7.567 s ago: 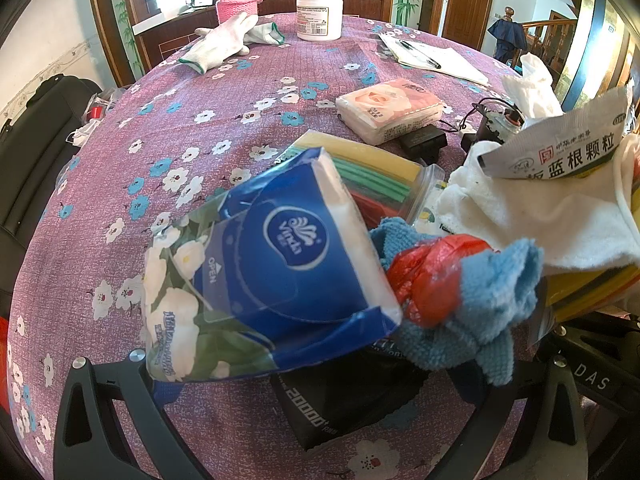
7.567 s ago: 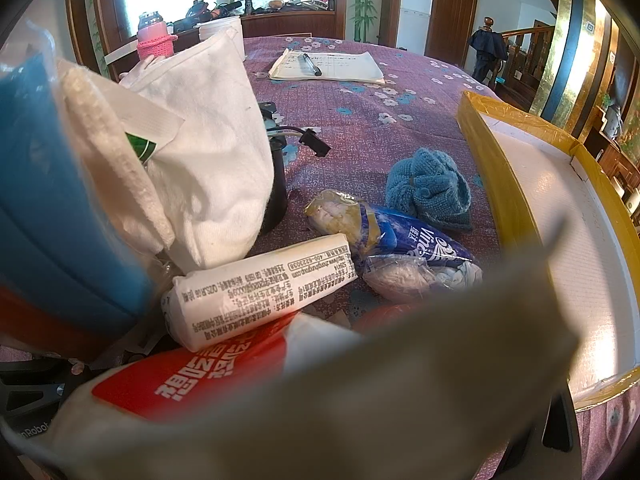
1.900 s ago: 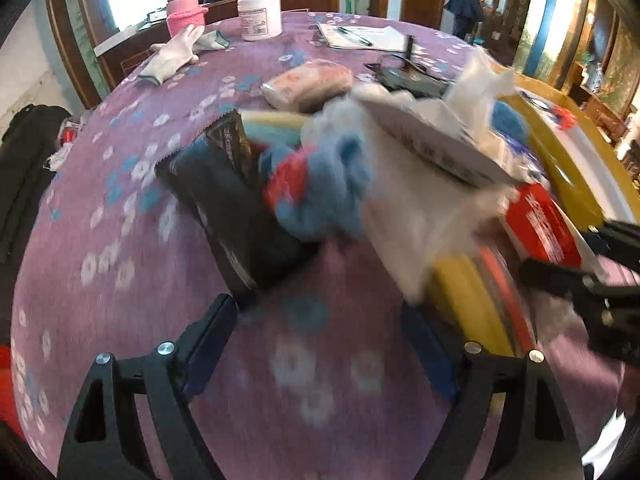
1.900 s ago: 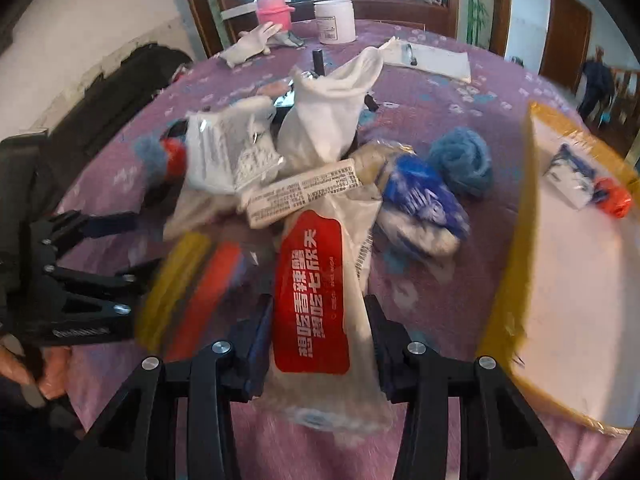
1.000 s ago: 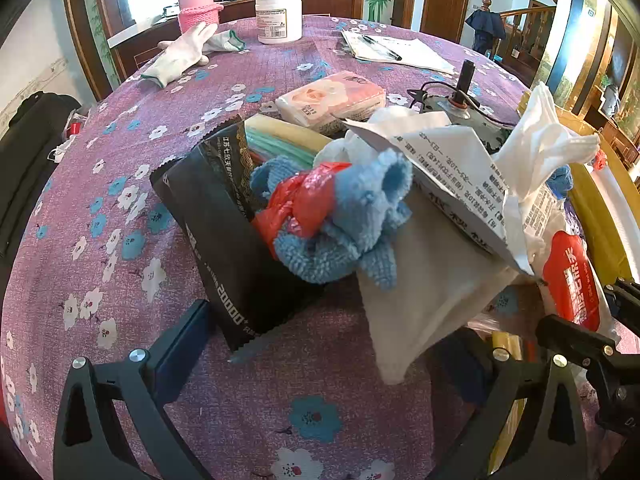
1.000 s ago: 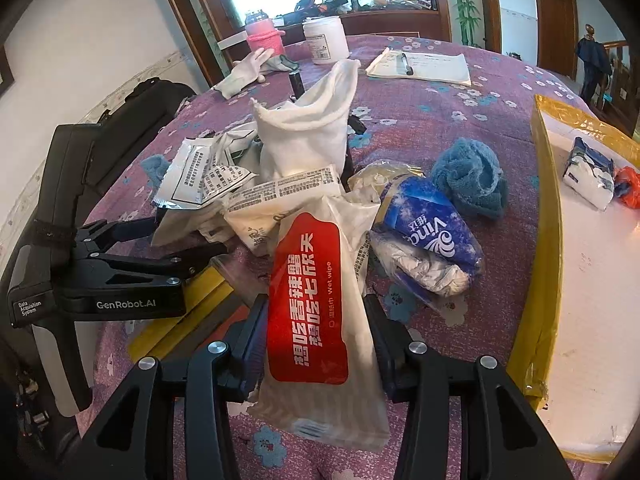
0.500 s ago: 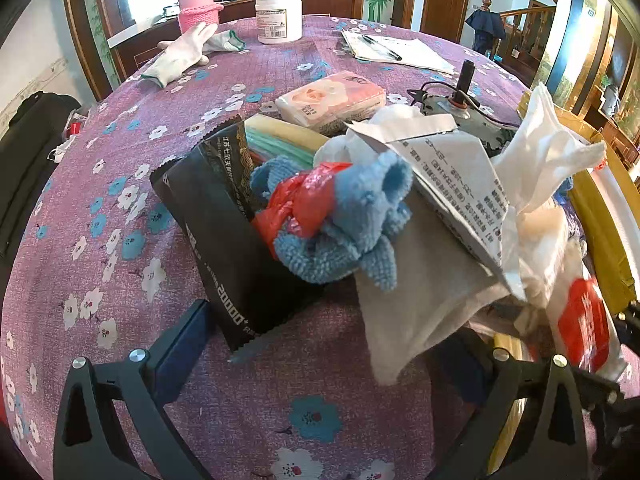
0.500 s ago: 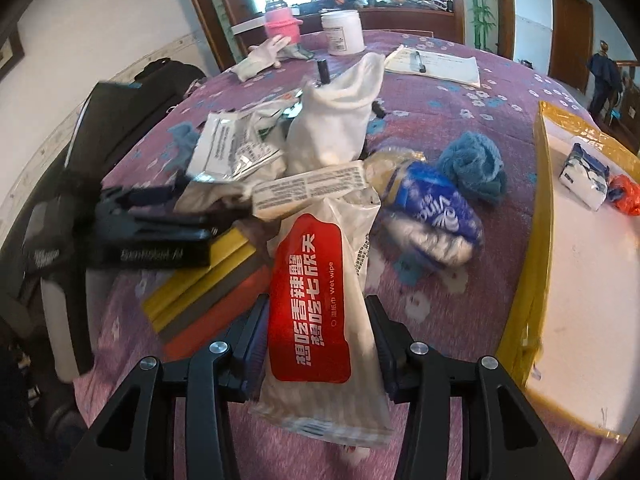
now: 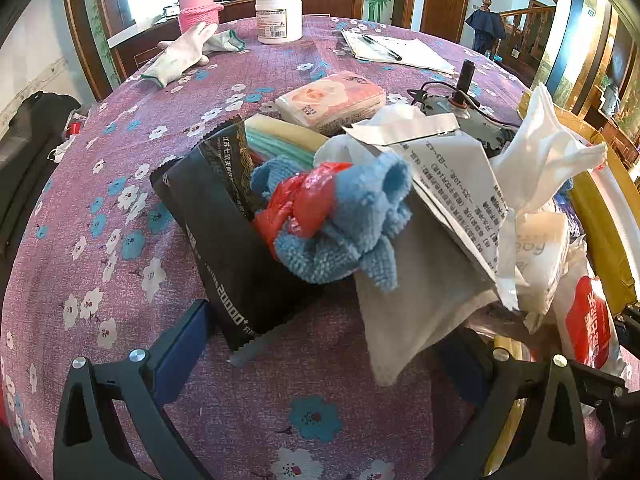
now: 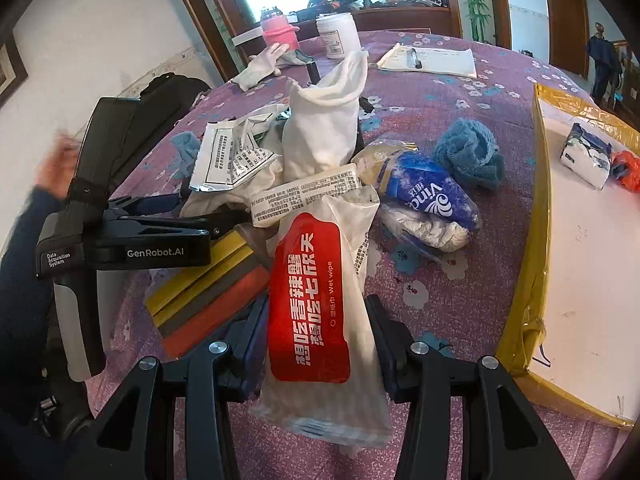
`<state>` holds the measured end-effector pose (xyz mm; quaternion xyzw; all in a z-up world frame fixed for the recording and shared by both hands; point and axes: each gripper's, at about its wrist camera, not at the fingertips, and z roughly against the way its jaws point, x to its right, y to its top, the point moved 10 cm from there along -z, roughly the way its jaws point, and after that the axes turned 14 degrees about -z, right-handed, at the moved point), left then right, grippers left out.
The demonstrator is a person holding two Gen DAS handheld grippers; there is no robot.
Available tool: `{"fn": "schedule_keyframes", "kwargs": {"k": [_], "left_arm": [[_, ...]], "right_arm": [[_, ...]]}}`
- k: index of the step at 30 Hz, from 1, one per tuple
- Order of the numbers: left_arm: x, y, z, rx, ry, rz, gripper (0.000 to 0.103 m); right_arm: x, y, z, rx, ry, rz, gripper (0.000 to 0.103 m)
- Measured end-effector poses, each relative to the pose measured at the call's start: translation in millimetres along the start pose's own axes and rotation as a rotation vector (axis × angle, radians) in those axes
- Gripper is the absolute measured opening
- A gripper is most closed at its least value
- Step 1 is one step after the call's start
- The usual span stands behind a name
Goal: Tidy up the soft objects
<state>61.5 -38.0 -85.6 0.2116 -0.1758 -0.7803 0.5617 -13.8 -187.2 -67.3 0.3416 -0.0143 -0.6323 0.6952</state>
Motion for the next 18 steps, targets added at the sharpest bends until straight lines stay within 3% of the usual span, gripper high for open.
{"fn": "schedule_keyframes", "kwargs": {"k": [18], "left_arm": [[-0.2,0.2,0.2,0.000,0.000,0.001,0.103]], "right_arm": [[0.3,-0.1,-0.2,-0.004,0.008,-0.007,0.051]]}}
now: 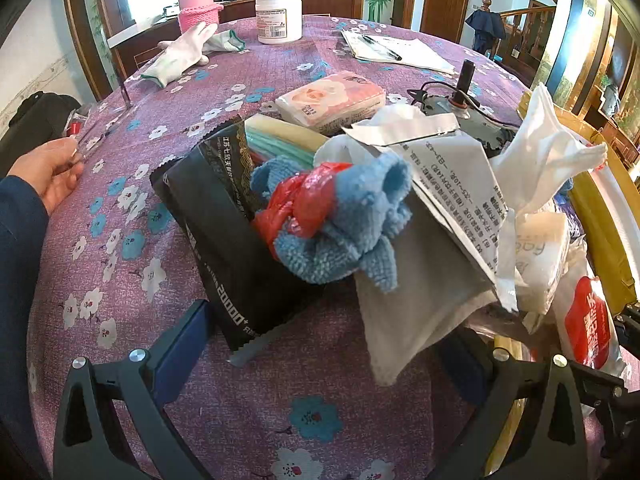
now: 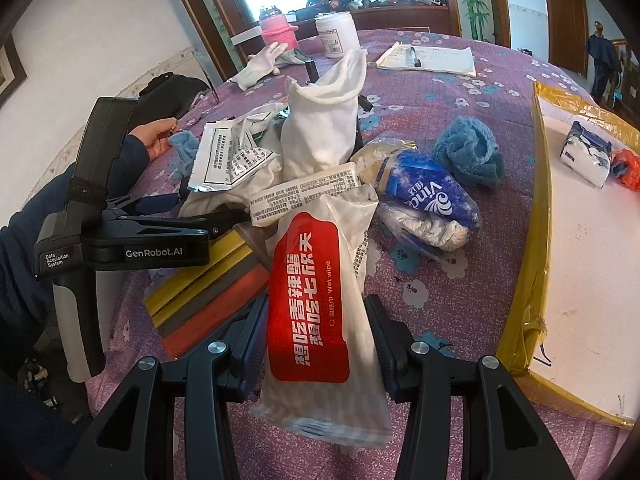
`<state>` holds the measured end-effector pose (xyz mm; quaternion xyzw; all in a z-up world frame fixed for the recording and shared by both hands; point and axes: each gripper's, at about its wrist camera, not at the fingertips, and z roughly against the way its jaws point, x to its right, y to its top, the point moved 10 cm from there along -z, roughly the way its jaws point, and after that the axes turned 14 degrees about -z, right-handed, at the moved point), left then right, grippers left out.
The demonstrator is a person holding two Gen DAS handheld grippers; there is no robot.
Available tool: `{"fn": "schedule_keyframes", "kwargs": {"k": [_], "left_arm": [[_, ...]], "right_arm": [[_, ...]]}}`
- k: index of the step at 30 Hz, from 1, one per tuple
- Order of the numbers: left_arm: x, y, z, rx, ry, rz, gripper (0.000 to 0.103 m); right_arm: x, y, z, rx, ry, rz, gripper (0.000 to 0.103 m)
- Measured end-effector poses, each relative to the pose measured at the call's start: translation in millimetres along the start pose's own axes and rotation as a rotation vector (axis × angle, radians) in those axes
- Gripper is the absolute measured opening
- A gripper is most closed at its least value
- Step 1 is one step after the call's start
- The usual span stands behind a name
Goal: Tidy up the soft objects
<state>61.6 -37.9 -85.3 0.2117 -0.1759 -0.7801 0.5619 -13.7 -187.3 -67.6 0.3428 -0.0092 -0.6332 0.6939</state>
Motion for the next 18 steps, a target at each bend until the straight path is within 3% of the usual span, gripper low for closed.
{"fn": "schedule_keyframes", "kwargs": {"k": [18], "left_arm": [[-0.2,0.2,0.0,0.000,0.000,0.000,0.103]], "right_arm": [[2.9,1.8,1.3,0.007,0.033,-0.032,0.050]]}}
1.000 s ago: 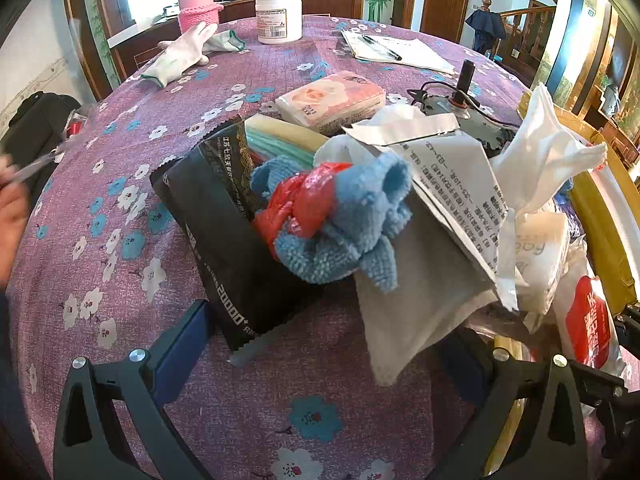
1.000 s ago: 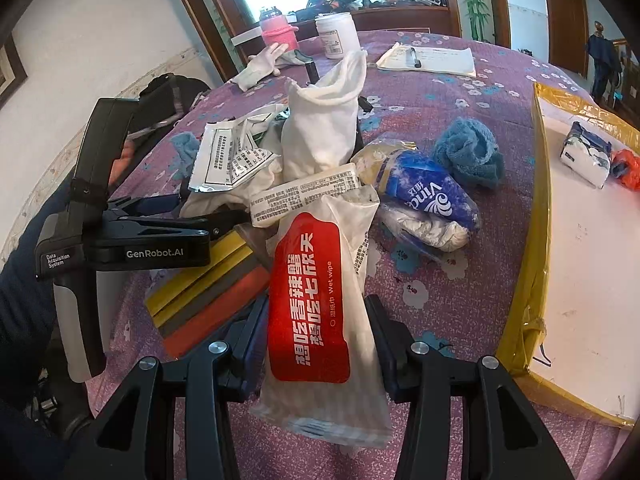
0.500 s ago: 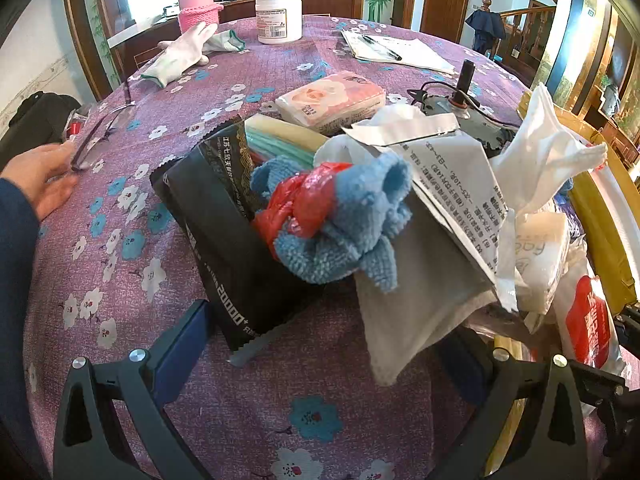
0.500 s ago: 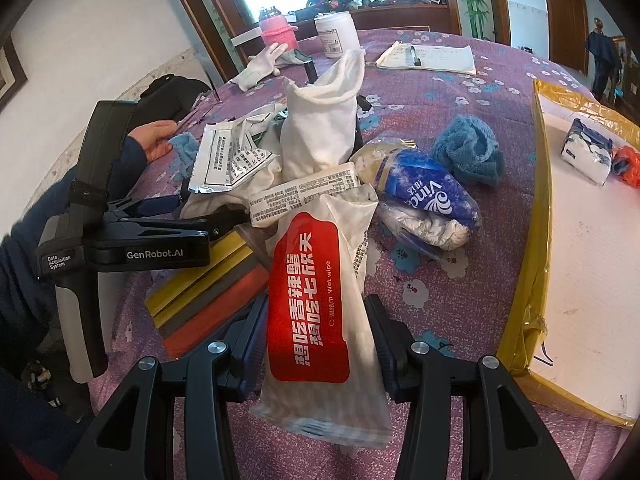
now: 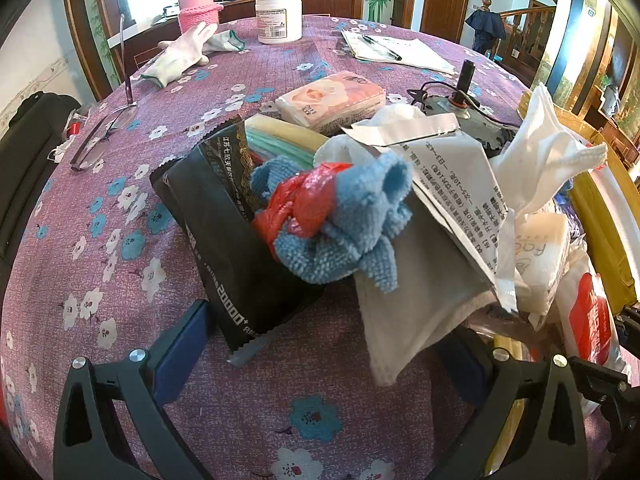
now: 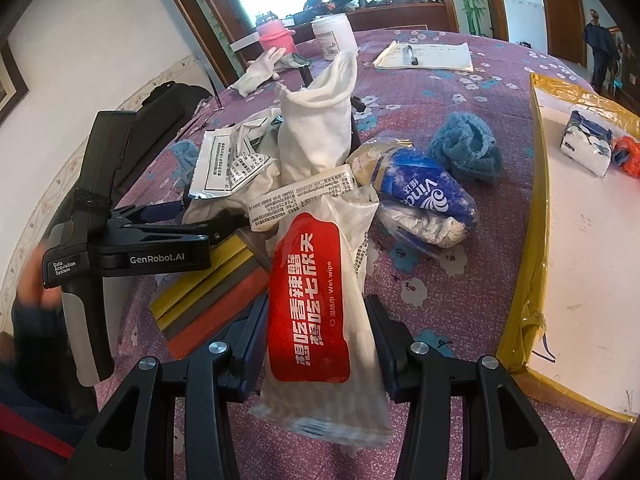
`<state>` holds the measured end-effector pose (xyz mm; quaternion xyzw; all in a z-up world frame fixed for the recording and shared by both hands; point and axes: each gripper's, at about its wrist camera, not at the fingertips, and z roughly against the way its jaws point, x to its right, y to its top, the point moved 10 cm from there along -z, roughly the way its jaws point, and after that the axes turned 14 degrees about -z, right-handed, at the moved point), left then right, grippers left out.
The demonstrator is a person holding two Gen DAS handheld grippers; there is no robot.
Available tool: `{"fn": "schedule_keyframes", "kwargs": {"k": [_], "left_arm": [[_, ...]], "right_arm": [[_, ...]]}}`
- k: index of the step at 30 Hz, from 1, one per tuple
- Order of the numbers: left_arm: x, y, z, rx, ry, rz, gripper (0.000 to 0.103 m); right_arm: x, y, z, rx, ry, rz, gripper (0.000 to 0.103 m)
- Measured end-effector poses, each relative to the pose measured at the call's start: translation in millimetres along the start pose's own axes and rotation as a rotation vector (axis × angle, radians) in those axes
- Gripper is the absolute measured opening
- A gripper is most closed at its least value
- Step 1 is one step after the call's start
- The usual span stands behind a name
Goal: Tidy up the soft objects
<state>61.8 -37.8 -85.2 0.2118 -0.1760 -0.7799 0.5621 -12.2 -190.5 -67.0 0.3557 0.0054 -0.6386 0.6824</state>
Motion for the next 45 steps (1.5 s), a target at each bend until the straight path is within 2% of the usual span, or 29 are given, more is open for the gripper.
{"fn": "schedule_keyframes", "kwargs": {"k": [8,11,19,26,30,31,34,36,37,39,41,43,45], "left_arm": [[0,0,0,0.000,0.000,0.000,0.103],[0,0,0,0.000,0.000,0.000,0.103],[0,0,0,0.000,0.001,0.001,0.103],[0,0,0,-0.003,-0.001,-0.002,0.103],[0,-9,6,-0.052,-0.048,-0.024,0.103],[-1,-15,14,-0.052,-0.084,-0.008,0.103],[0,-29,54,0.030,-0.172,0.014,0.103],[9,-37,80,0.078,-0.212,-0.010,0.103],[22,-41,94,0.098,-0.259,-0.038,0.103],[49,-43,110,0.121,-0.284,-0.108,0.103],[72,-41,111,0.115,-0.259,-0.188,0.103],[86,-39,102,0.090,-0.235,-0.211,0.103],[101,-38,88,0.057,-0.258,-0.222,0.103]], "right_arm": [[-5,0,-1,0.018,-0.055,0.038,0.049],[-9,-2,12,0.069,-0.054,0.045,0.049],[2,-18,59,0.158,0.048,-0.005,0.049],[-2,-16,80,0.205,0.144,-0.011,0.049],[-3,-16,89,0.216,0.150,0.003,0.049],[0,-18,91,0.217,0.144,0.002,0.049],[8,-19,100,0.228,0.157,0.001,0.049],[12,-19,106,0.244,0.162,-0.004,0.049],[13,-19,108,0.251,0.169,-0.005,0.049],[15,-15,112,0.274,0.182,-0.014,0.049],[18,-12,118,0.292,0.184,-0.026,0.049],[22,-9,123,0.311,0.182,-0.037,0.050],[26,-9,129,0.326,0.175,-0.042,0.050]]}}
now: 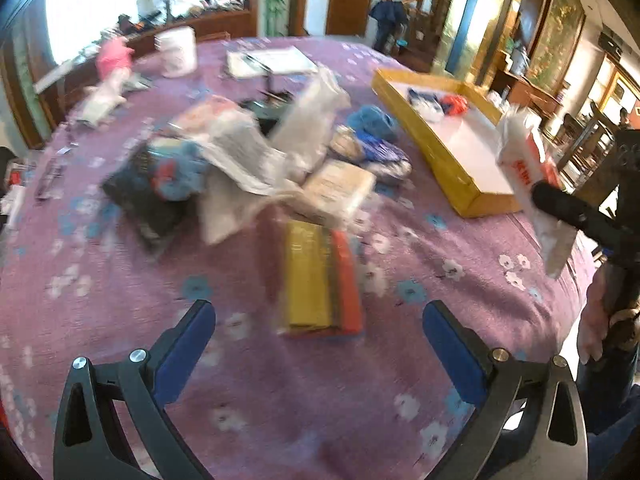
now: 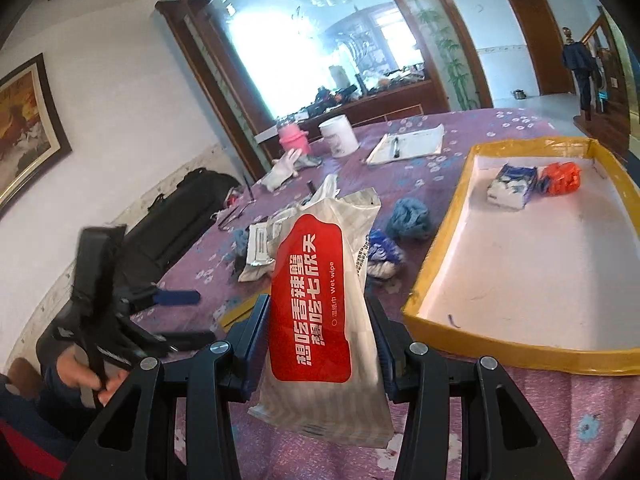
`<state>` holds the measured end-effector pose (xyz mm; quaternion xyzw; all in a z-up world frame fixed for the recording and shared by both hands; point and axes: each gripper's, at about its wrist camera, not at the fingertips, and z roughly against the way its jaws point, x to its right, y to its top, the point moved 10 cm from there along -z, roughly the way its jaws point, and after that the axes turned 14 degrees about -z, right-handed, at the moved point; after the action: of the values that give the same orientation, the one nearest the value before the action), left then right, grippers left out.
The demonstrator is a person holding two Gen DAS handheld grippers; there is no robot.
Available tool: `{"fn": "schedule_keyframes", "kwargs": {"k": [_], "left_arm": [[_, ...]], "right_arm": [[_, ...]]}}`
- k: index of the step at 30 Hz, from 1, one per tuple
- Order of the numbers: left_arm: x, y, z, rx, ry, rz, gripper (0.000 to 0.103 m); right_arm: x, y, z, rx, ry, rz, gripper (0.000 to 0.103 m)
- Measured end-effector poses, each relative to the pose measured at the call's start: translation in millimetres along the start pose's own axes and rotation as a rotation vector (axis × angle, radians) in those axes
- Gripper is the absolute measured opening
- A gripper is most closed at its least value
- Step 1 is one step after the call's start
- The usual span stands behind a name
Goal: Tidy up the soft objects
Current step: 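Grasp the yellow, black and red sponge strip pack with the left gripper, then lower the sponge pack and wet-wipe pack into the yellow tray, open both grippers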
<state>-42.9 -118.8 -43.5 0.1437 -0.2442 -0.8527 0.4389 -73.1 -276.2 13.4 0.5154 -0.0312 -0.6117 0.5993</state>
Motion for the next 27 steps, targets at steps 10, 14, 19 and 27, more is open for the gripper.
{"fn": "schedule_keyframes", "kwargs": {"k": [10,14,19,27], "left_arm": [[-15,2,-39,-0.047,0.085,0.015,0.046],[-15,5,-20,0.018,0.049,0.049,0.045],[12,41,12,0.114,0.014,-0.021,0.045],[67,123,17,0.210,-0.082,-0.118,0.045]], "right_arm": [[24,9,27,0.043,-0.041,-0.028,0.050],[33,15,33,0.065,-0.050,-0.047,0.050],[53,36,45,0.103,-0.111,-0.085,0.050],[87,85,66,0.170,-0.233,-0.169,0.050]]}}
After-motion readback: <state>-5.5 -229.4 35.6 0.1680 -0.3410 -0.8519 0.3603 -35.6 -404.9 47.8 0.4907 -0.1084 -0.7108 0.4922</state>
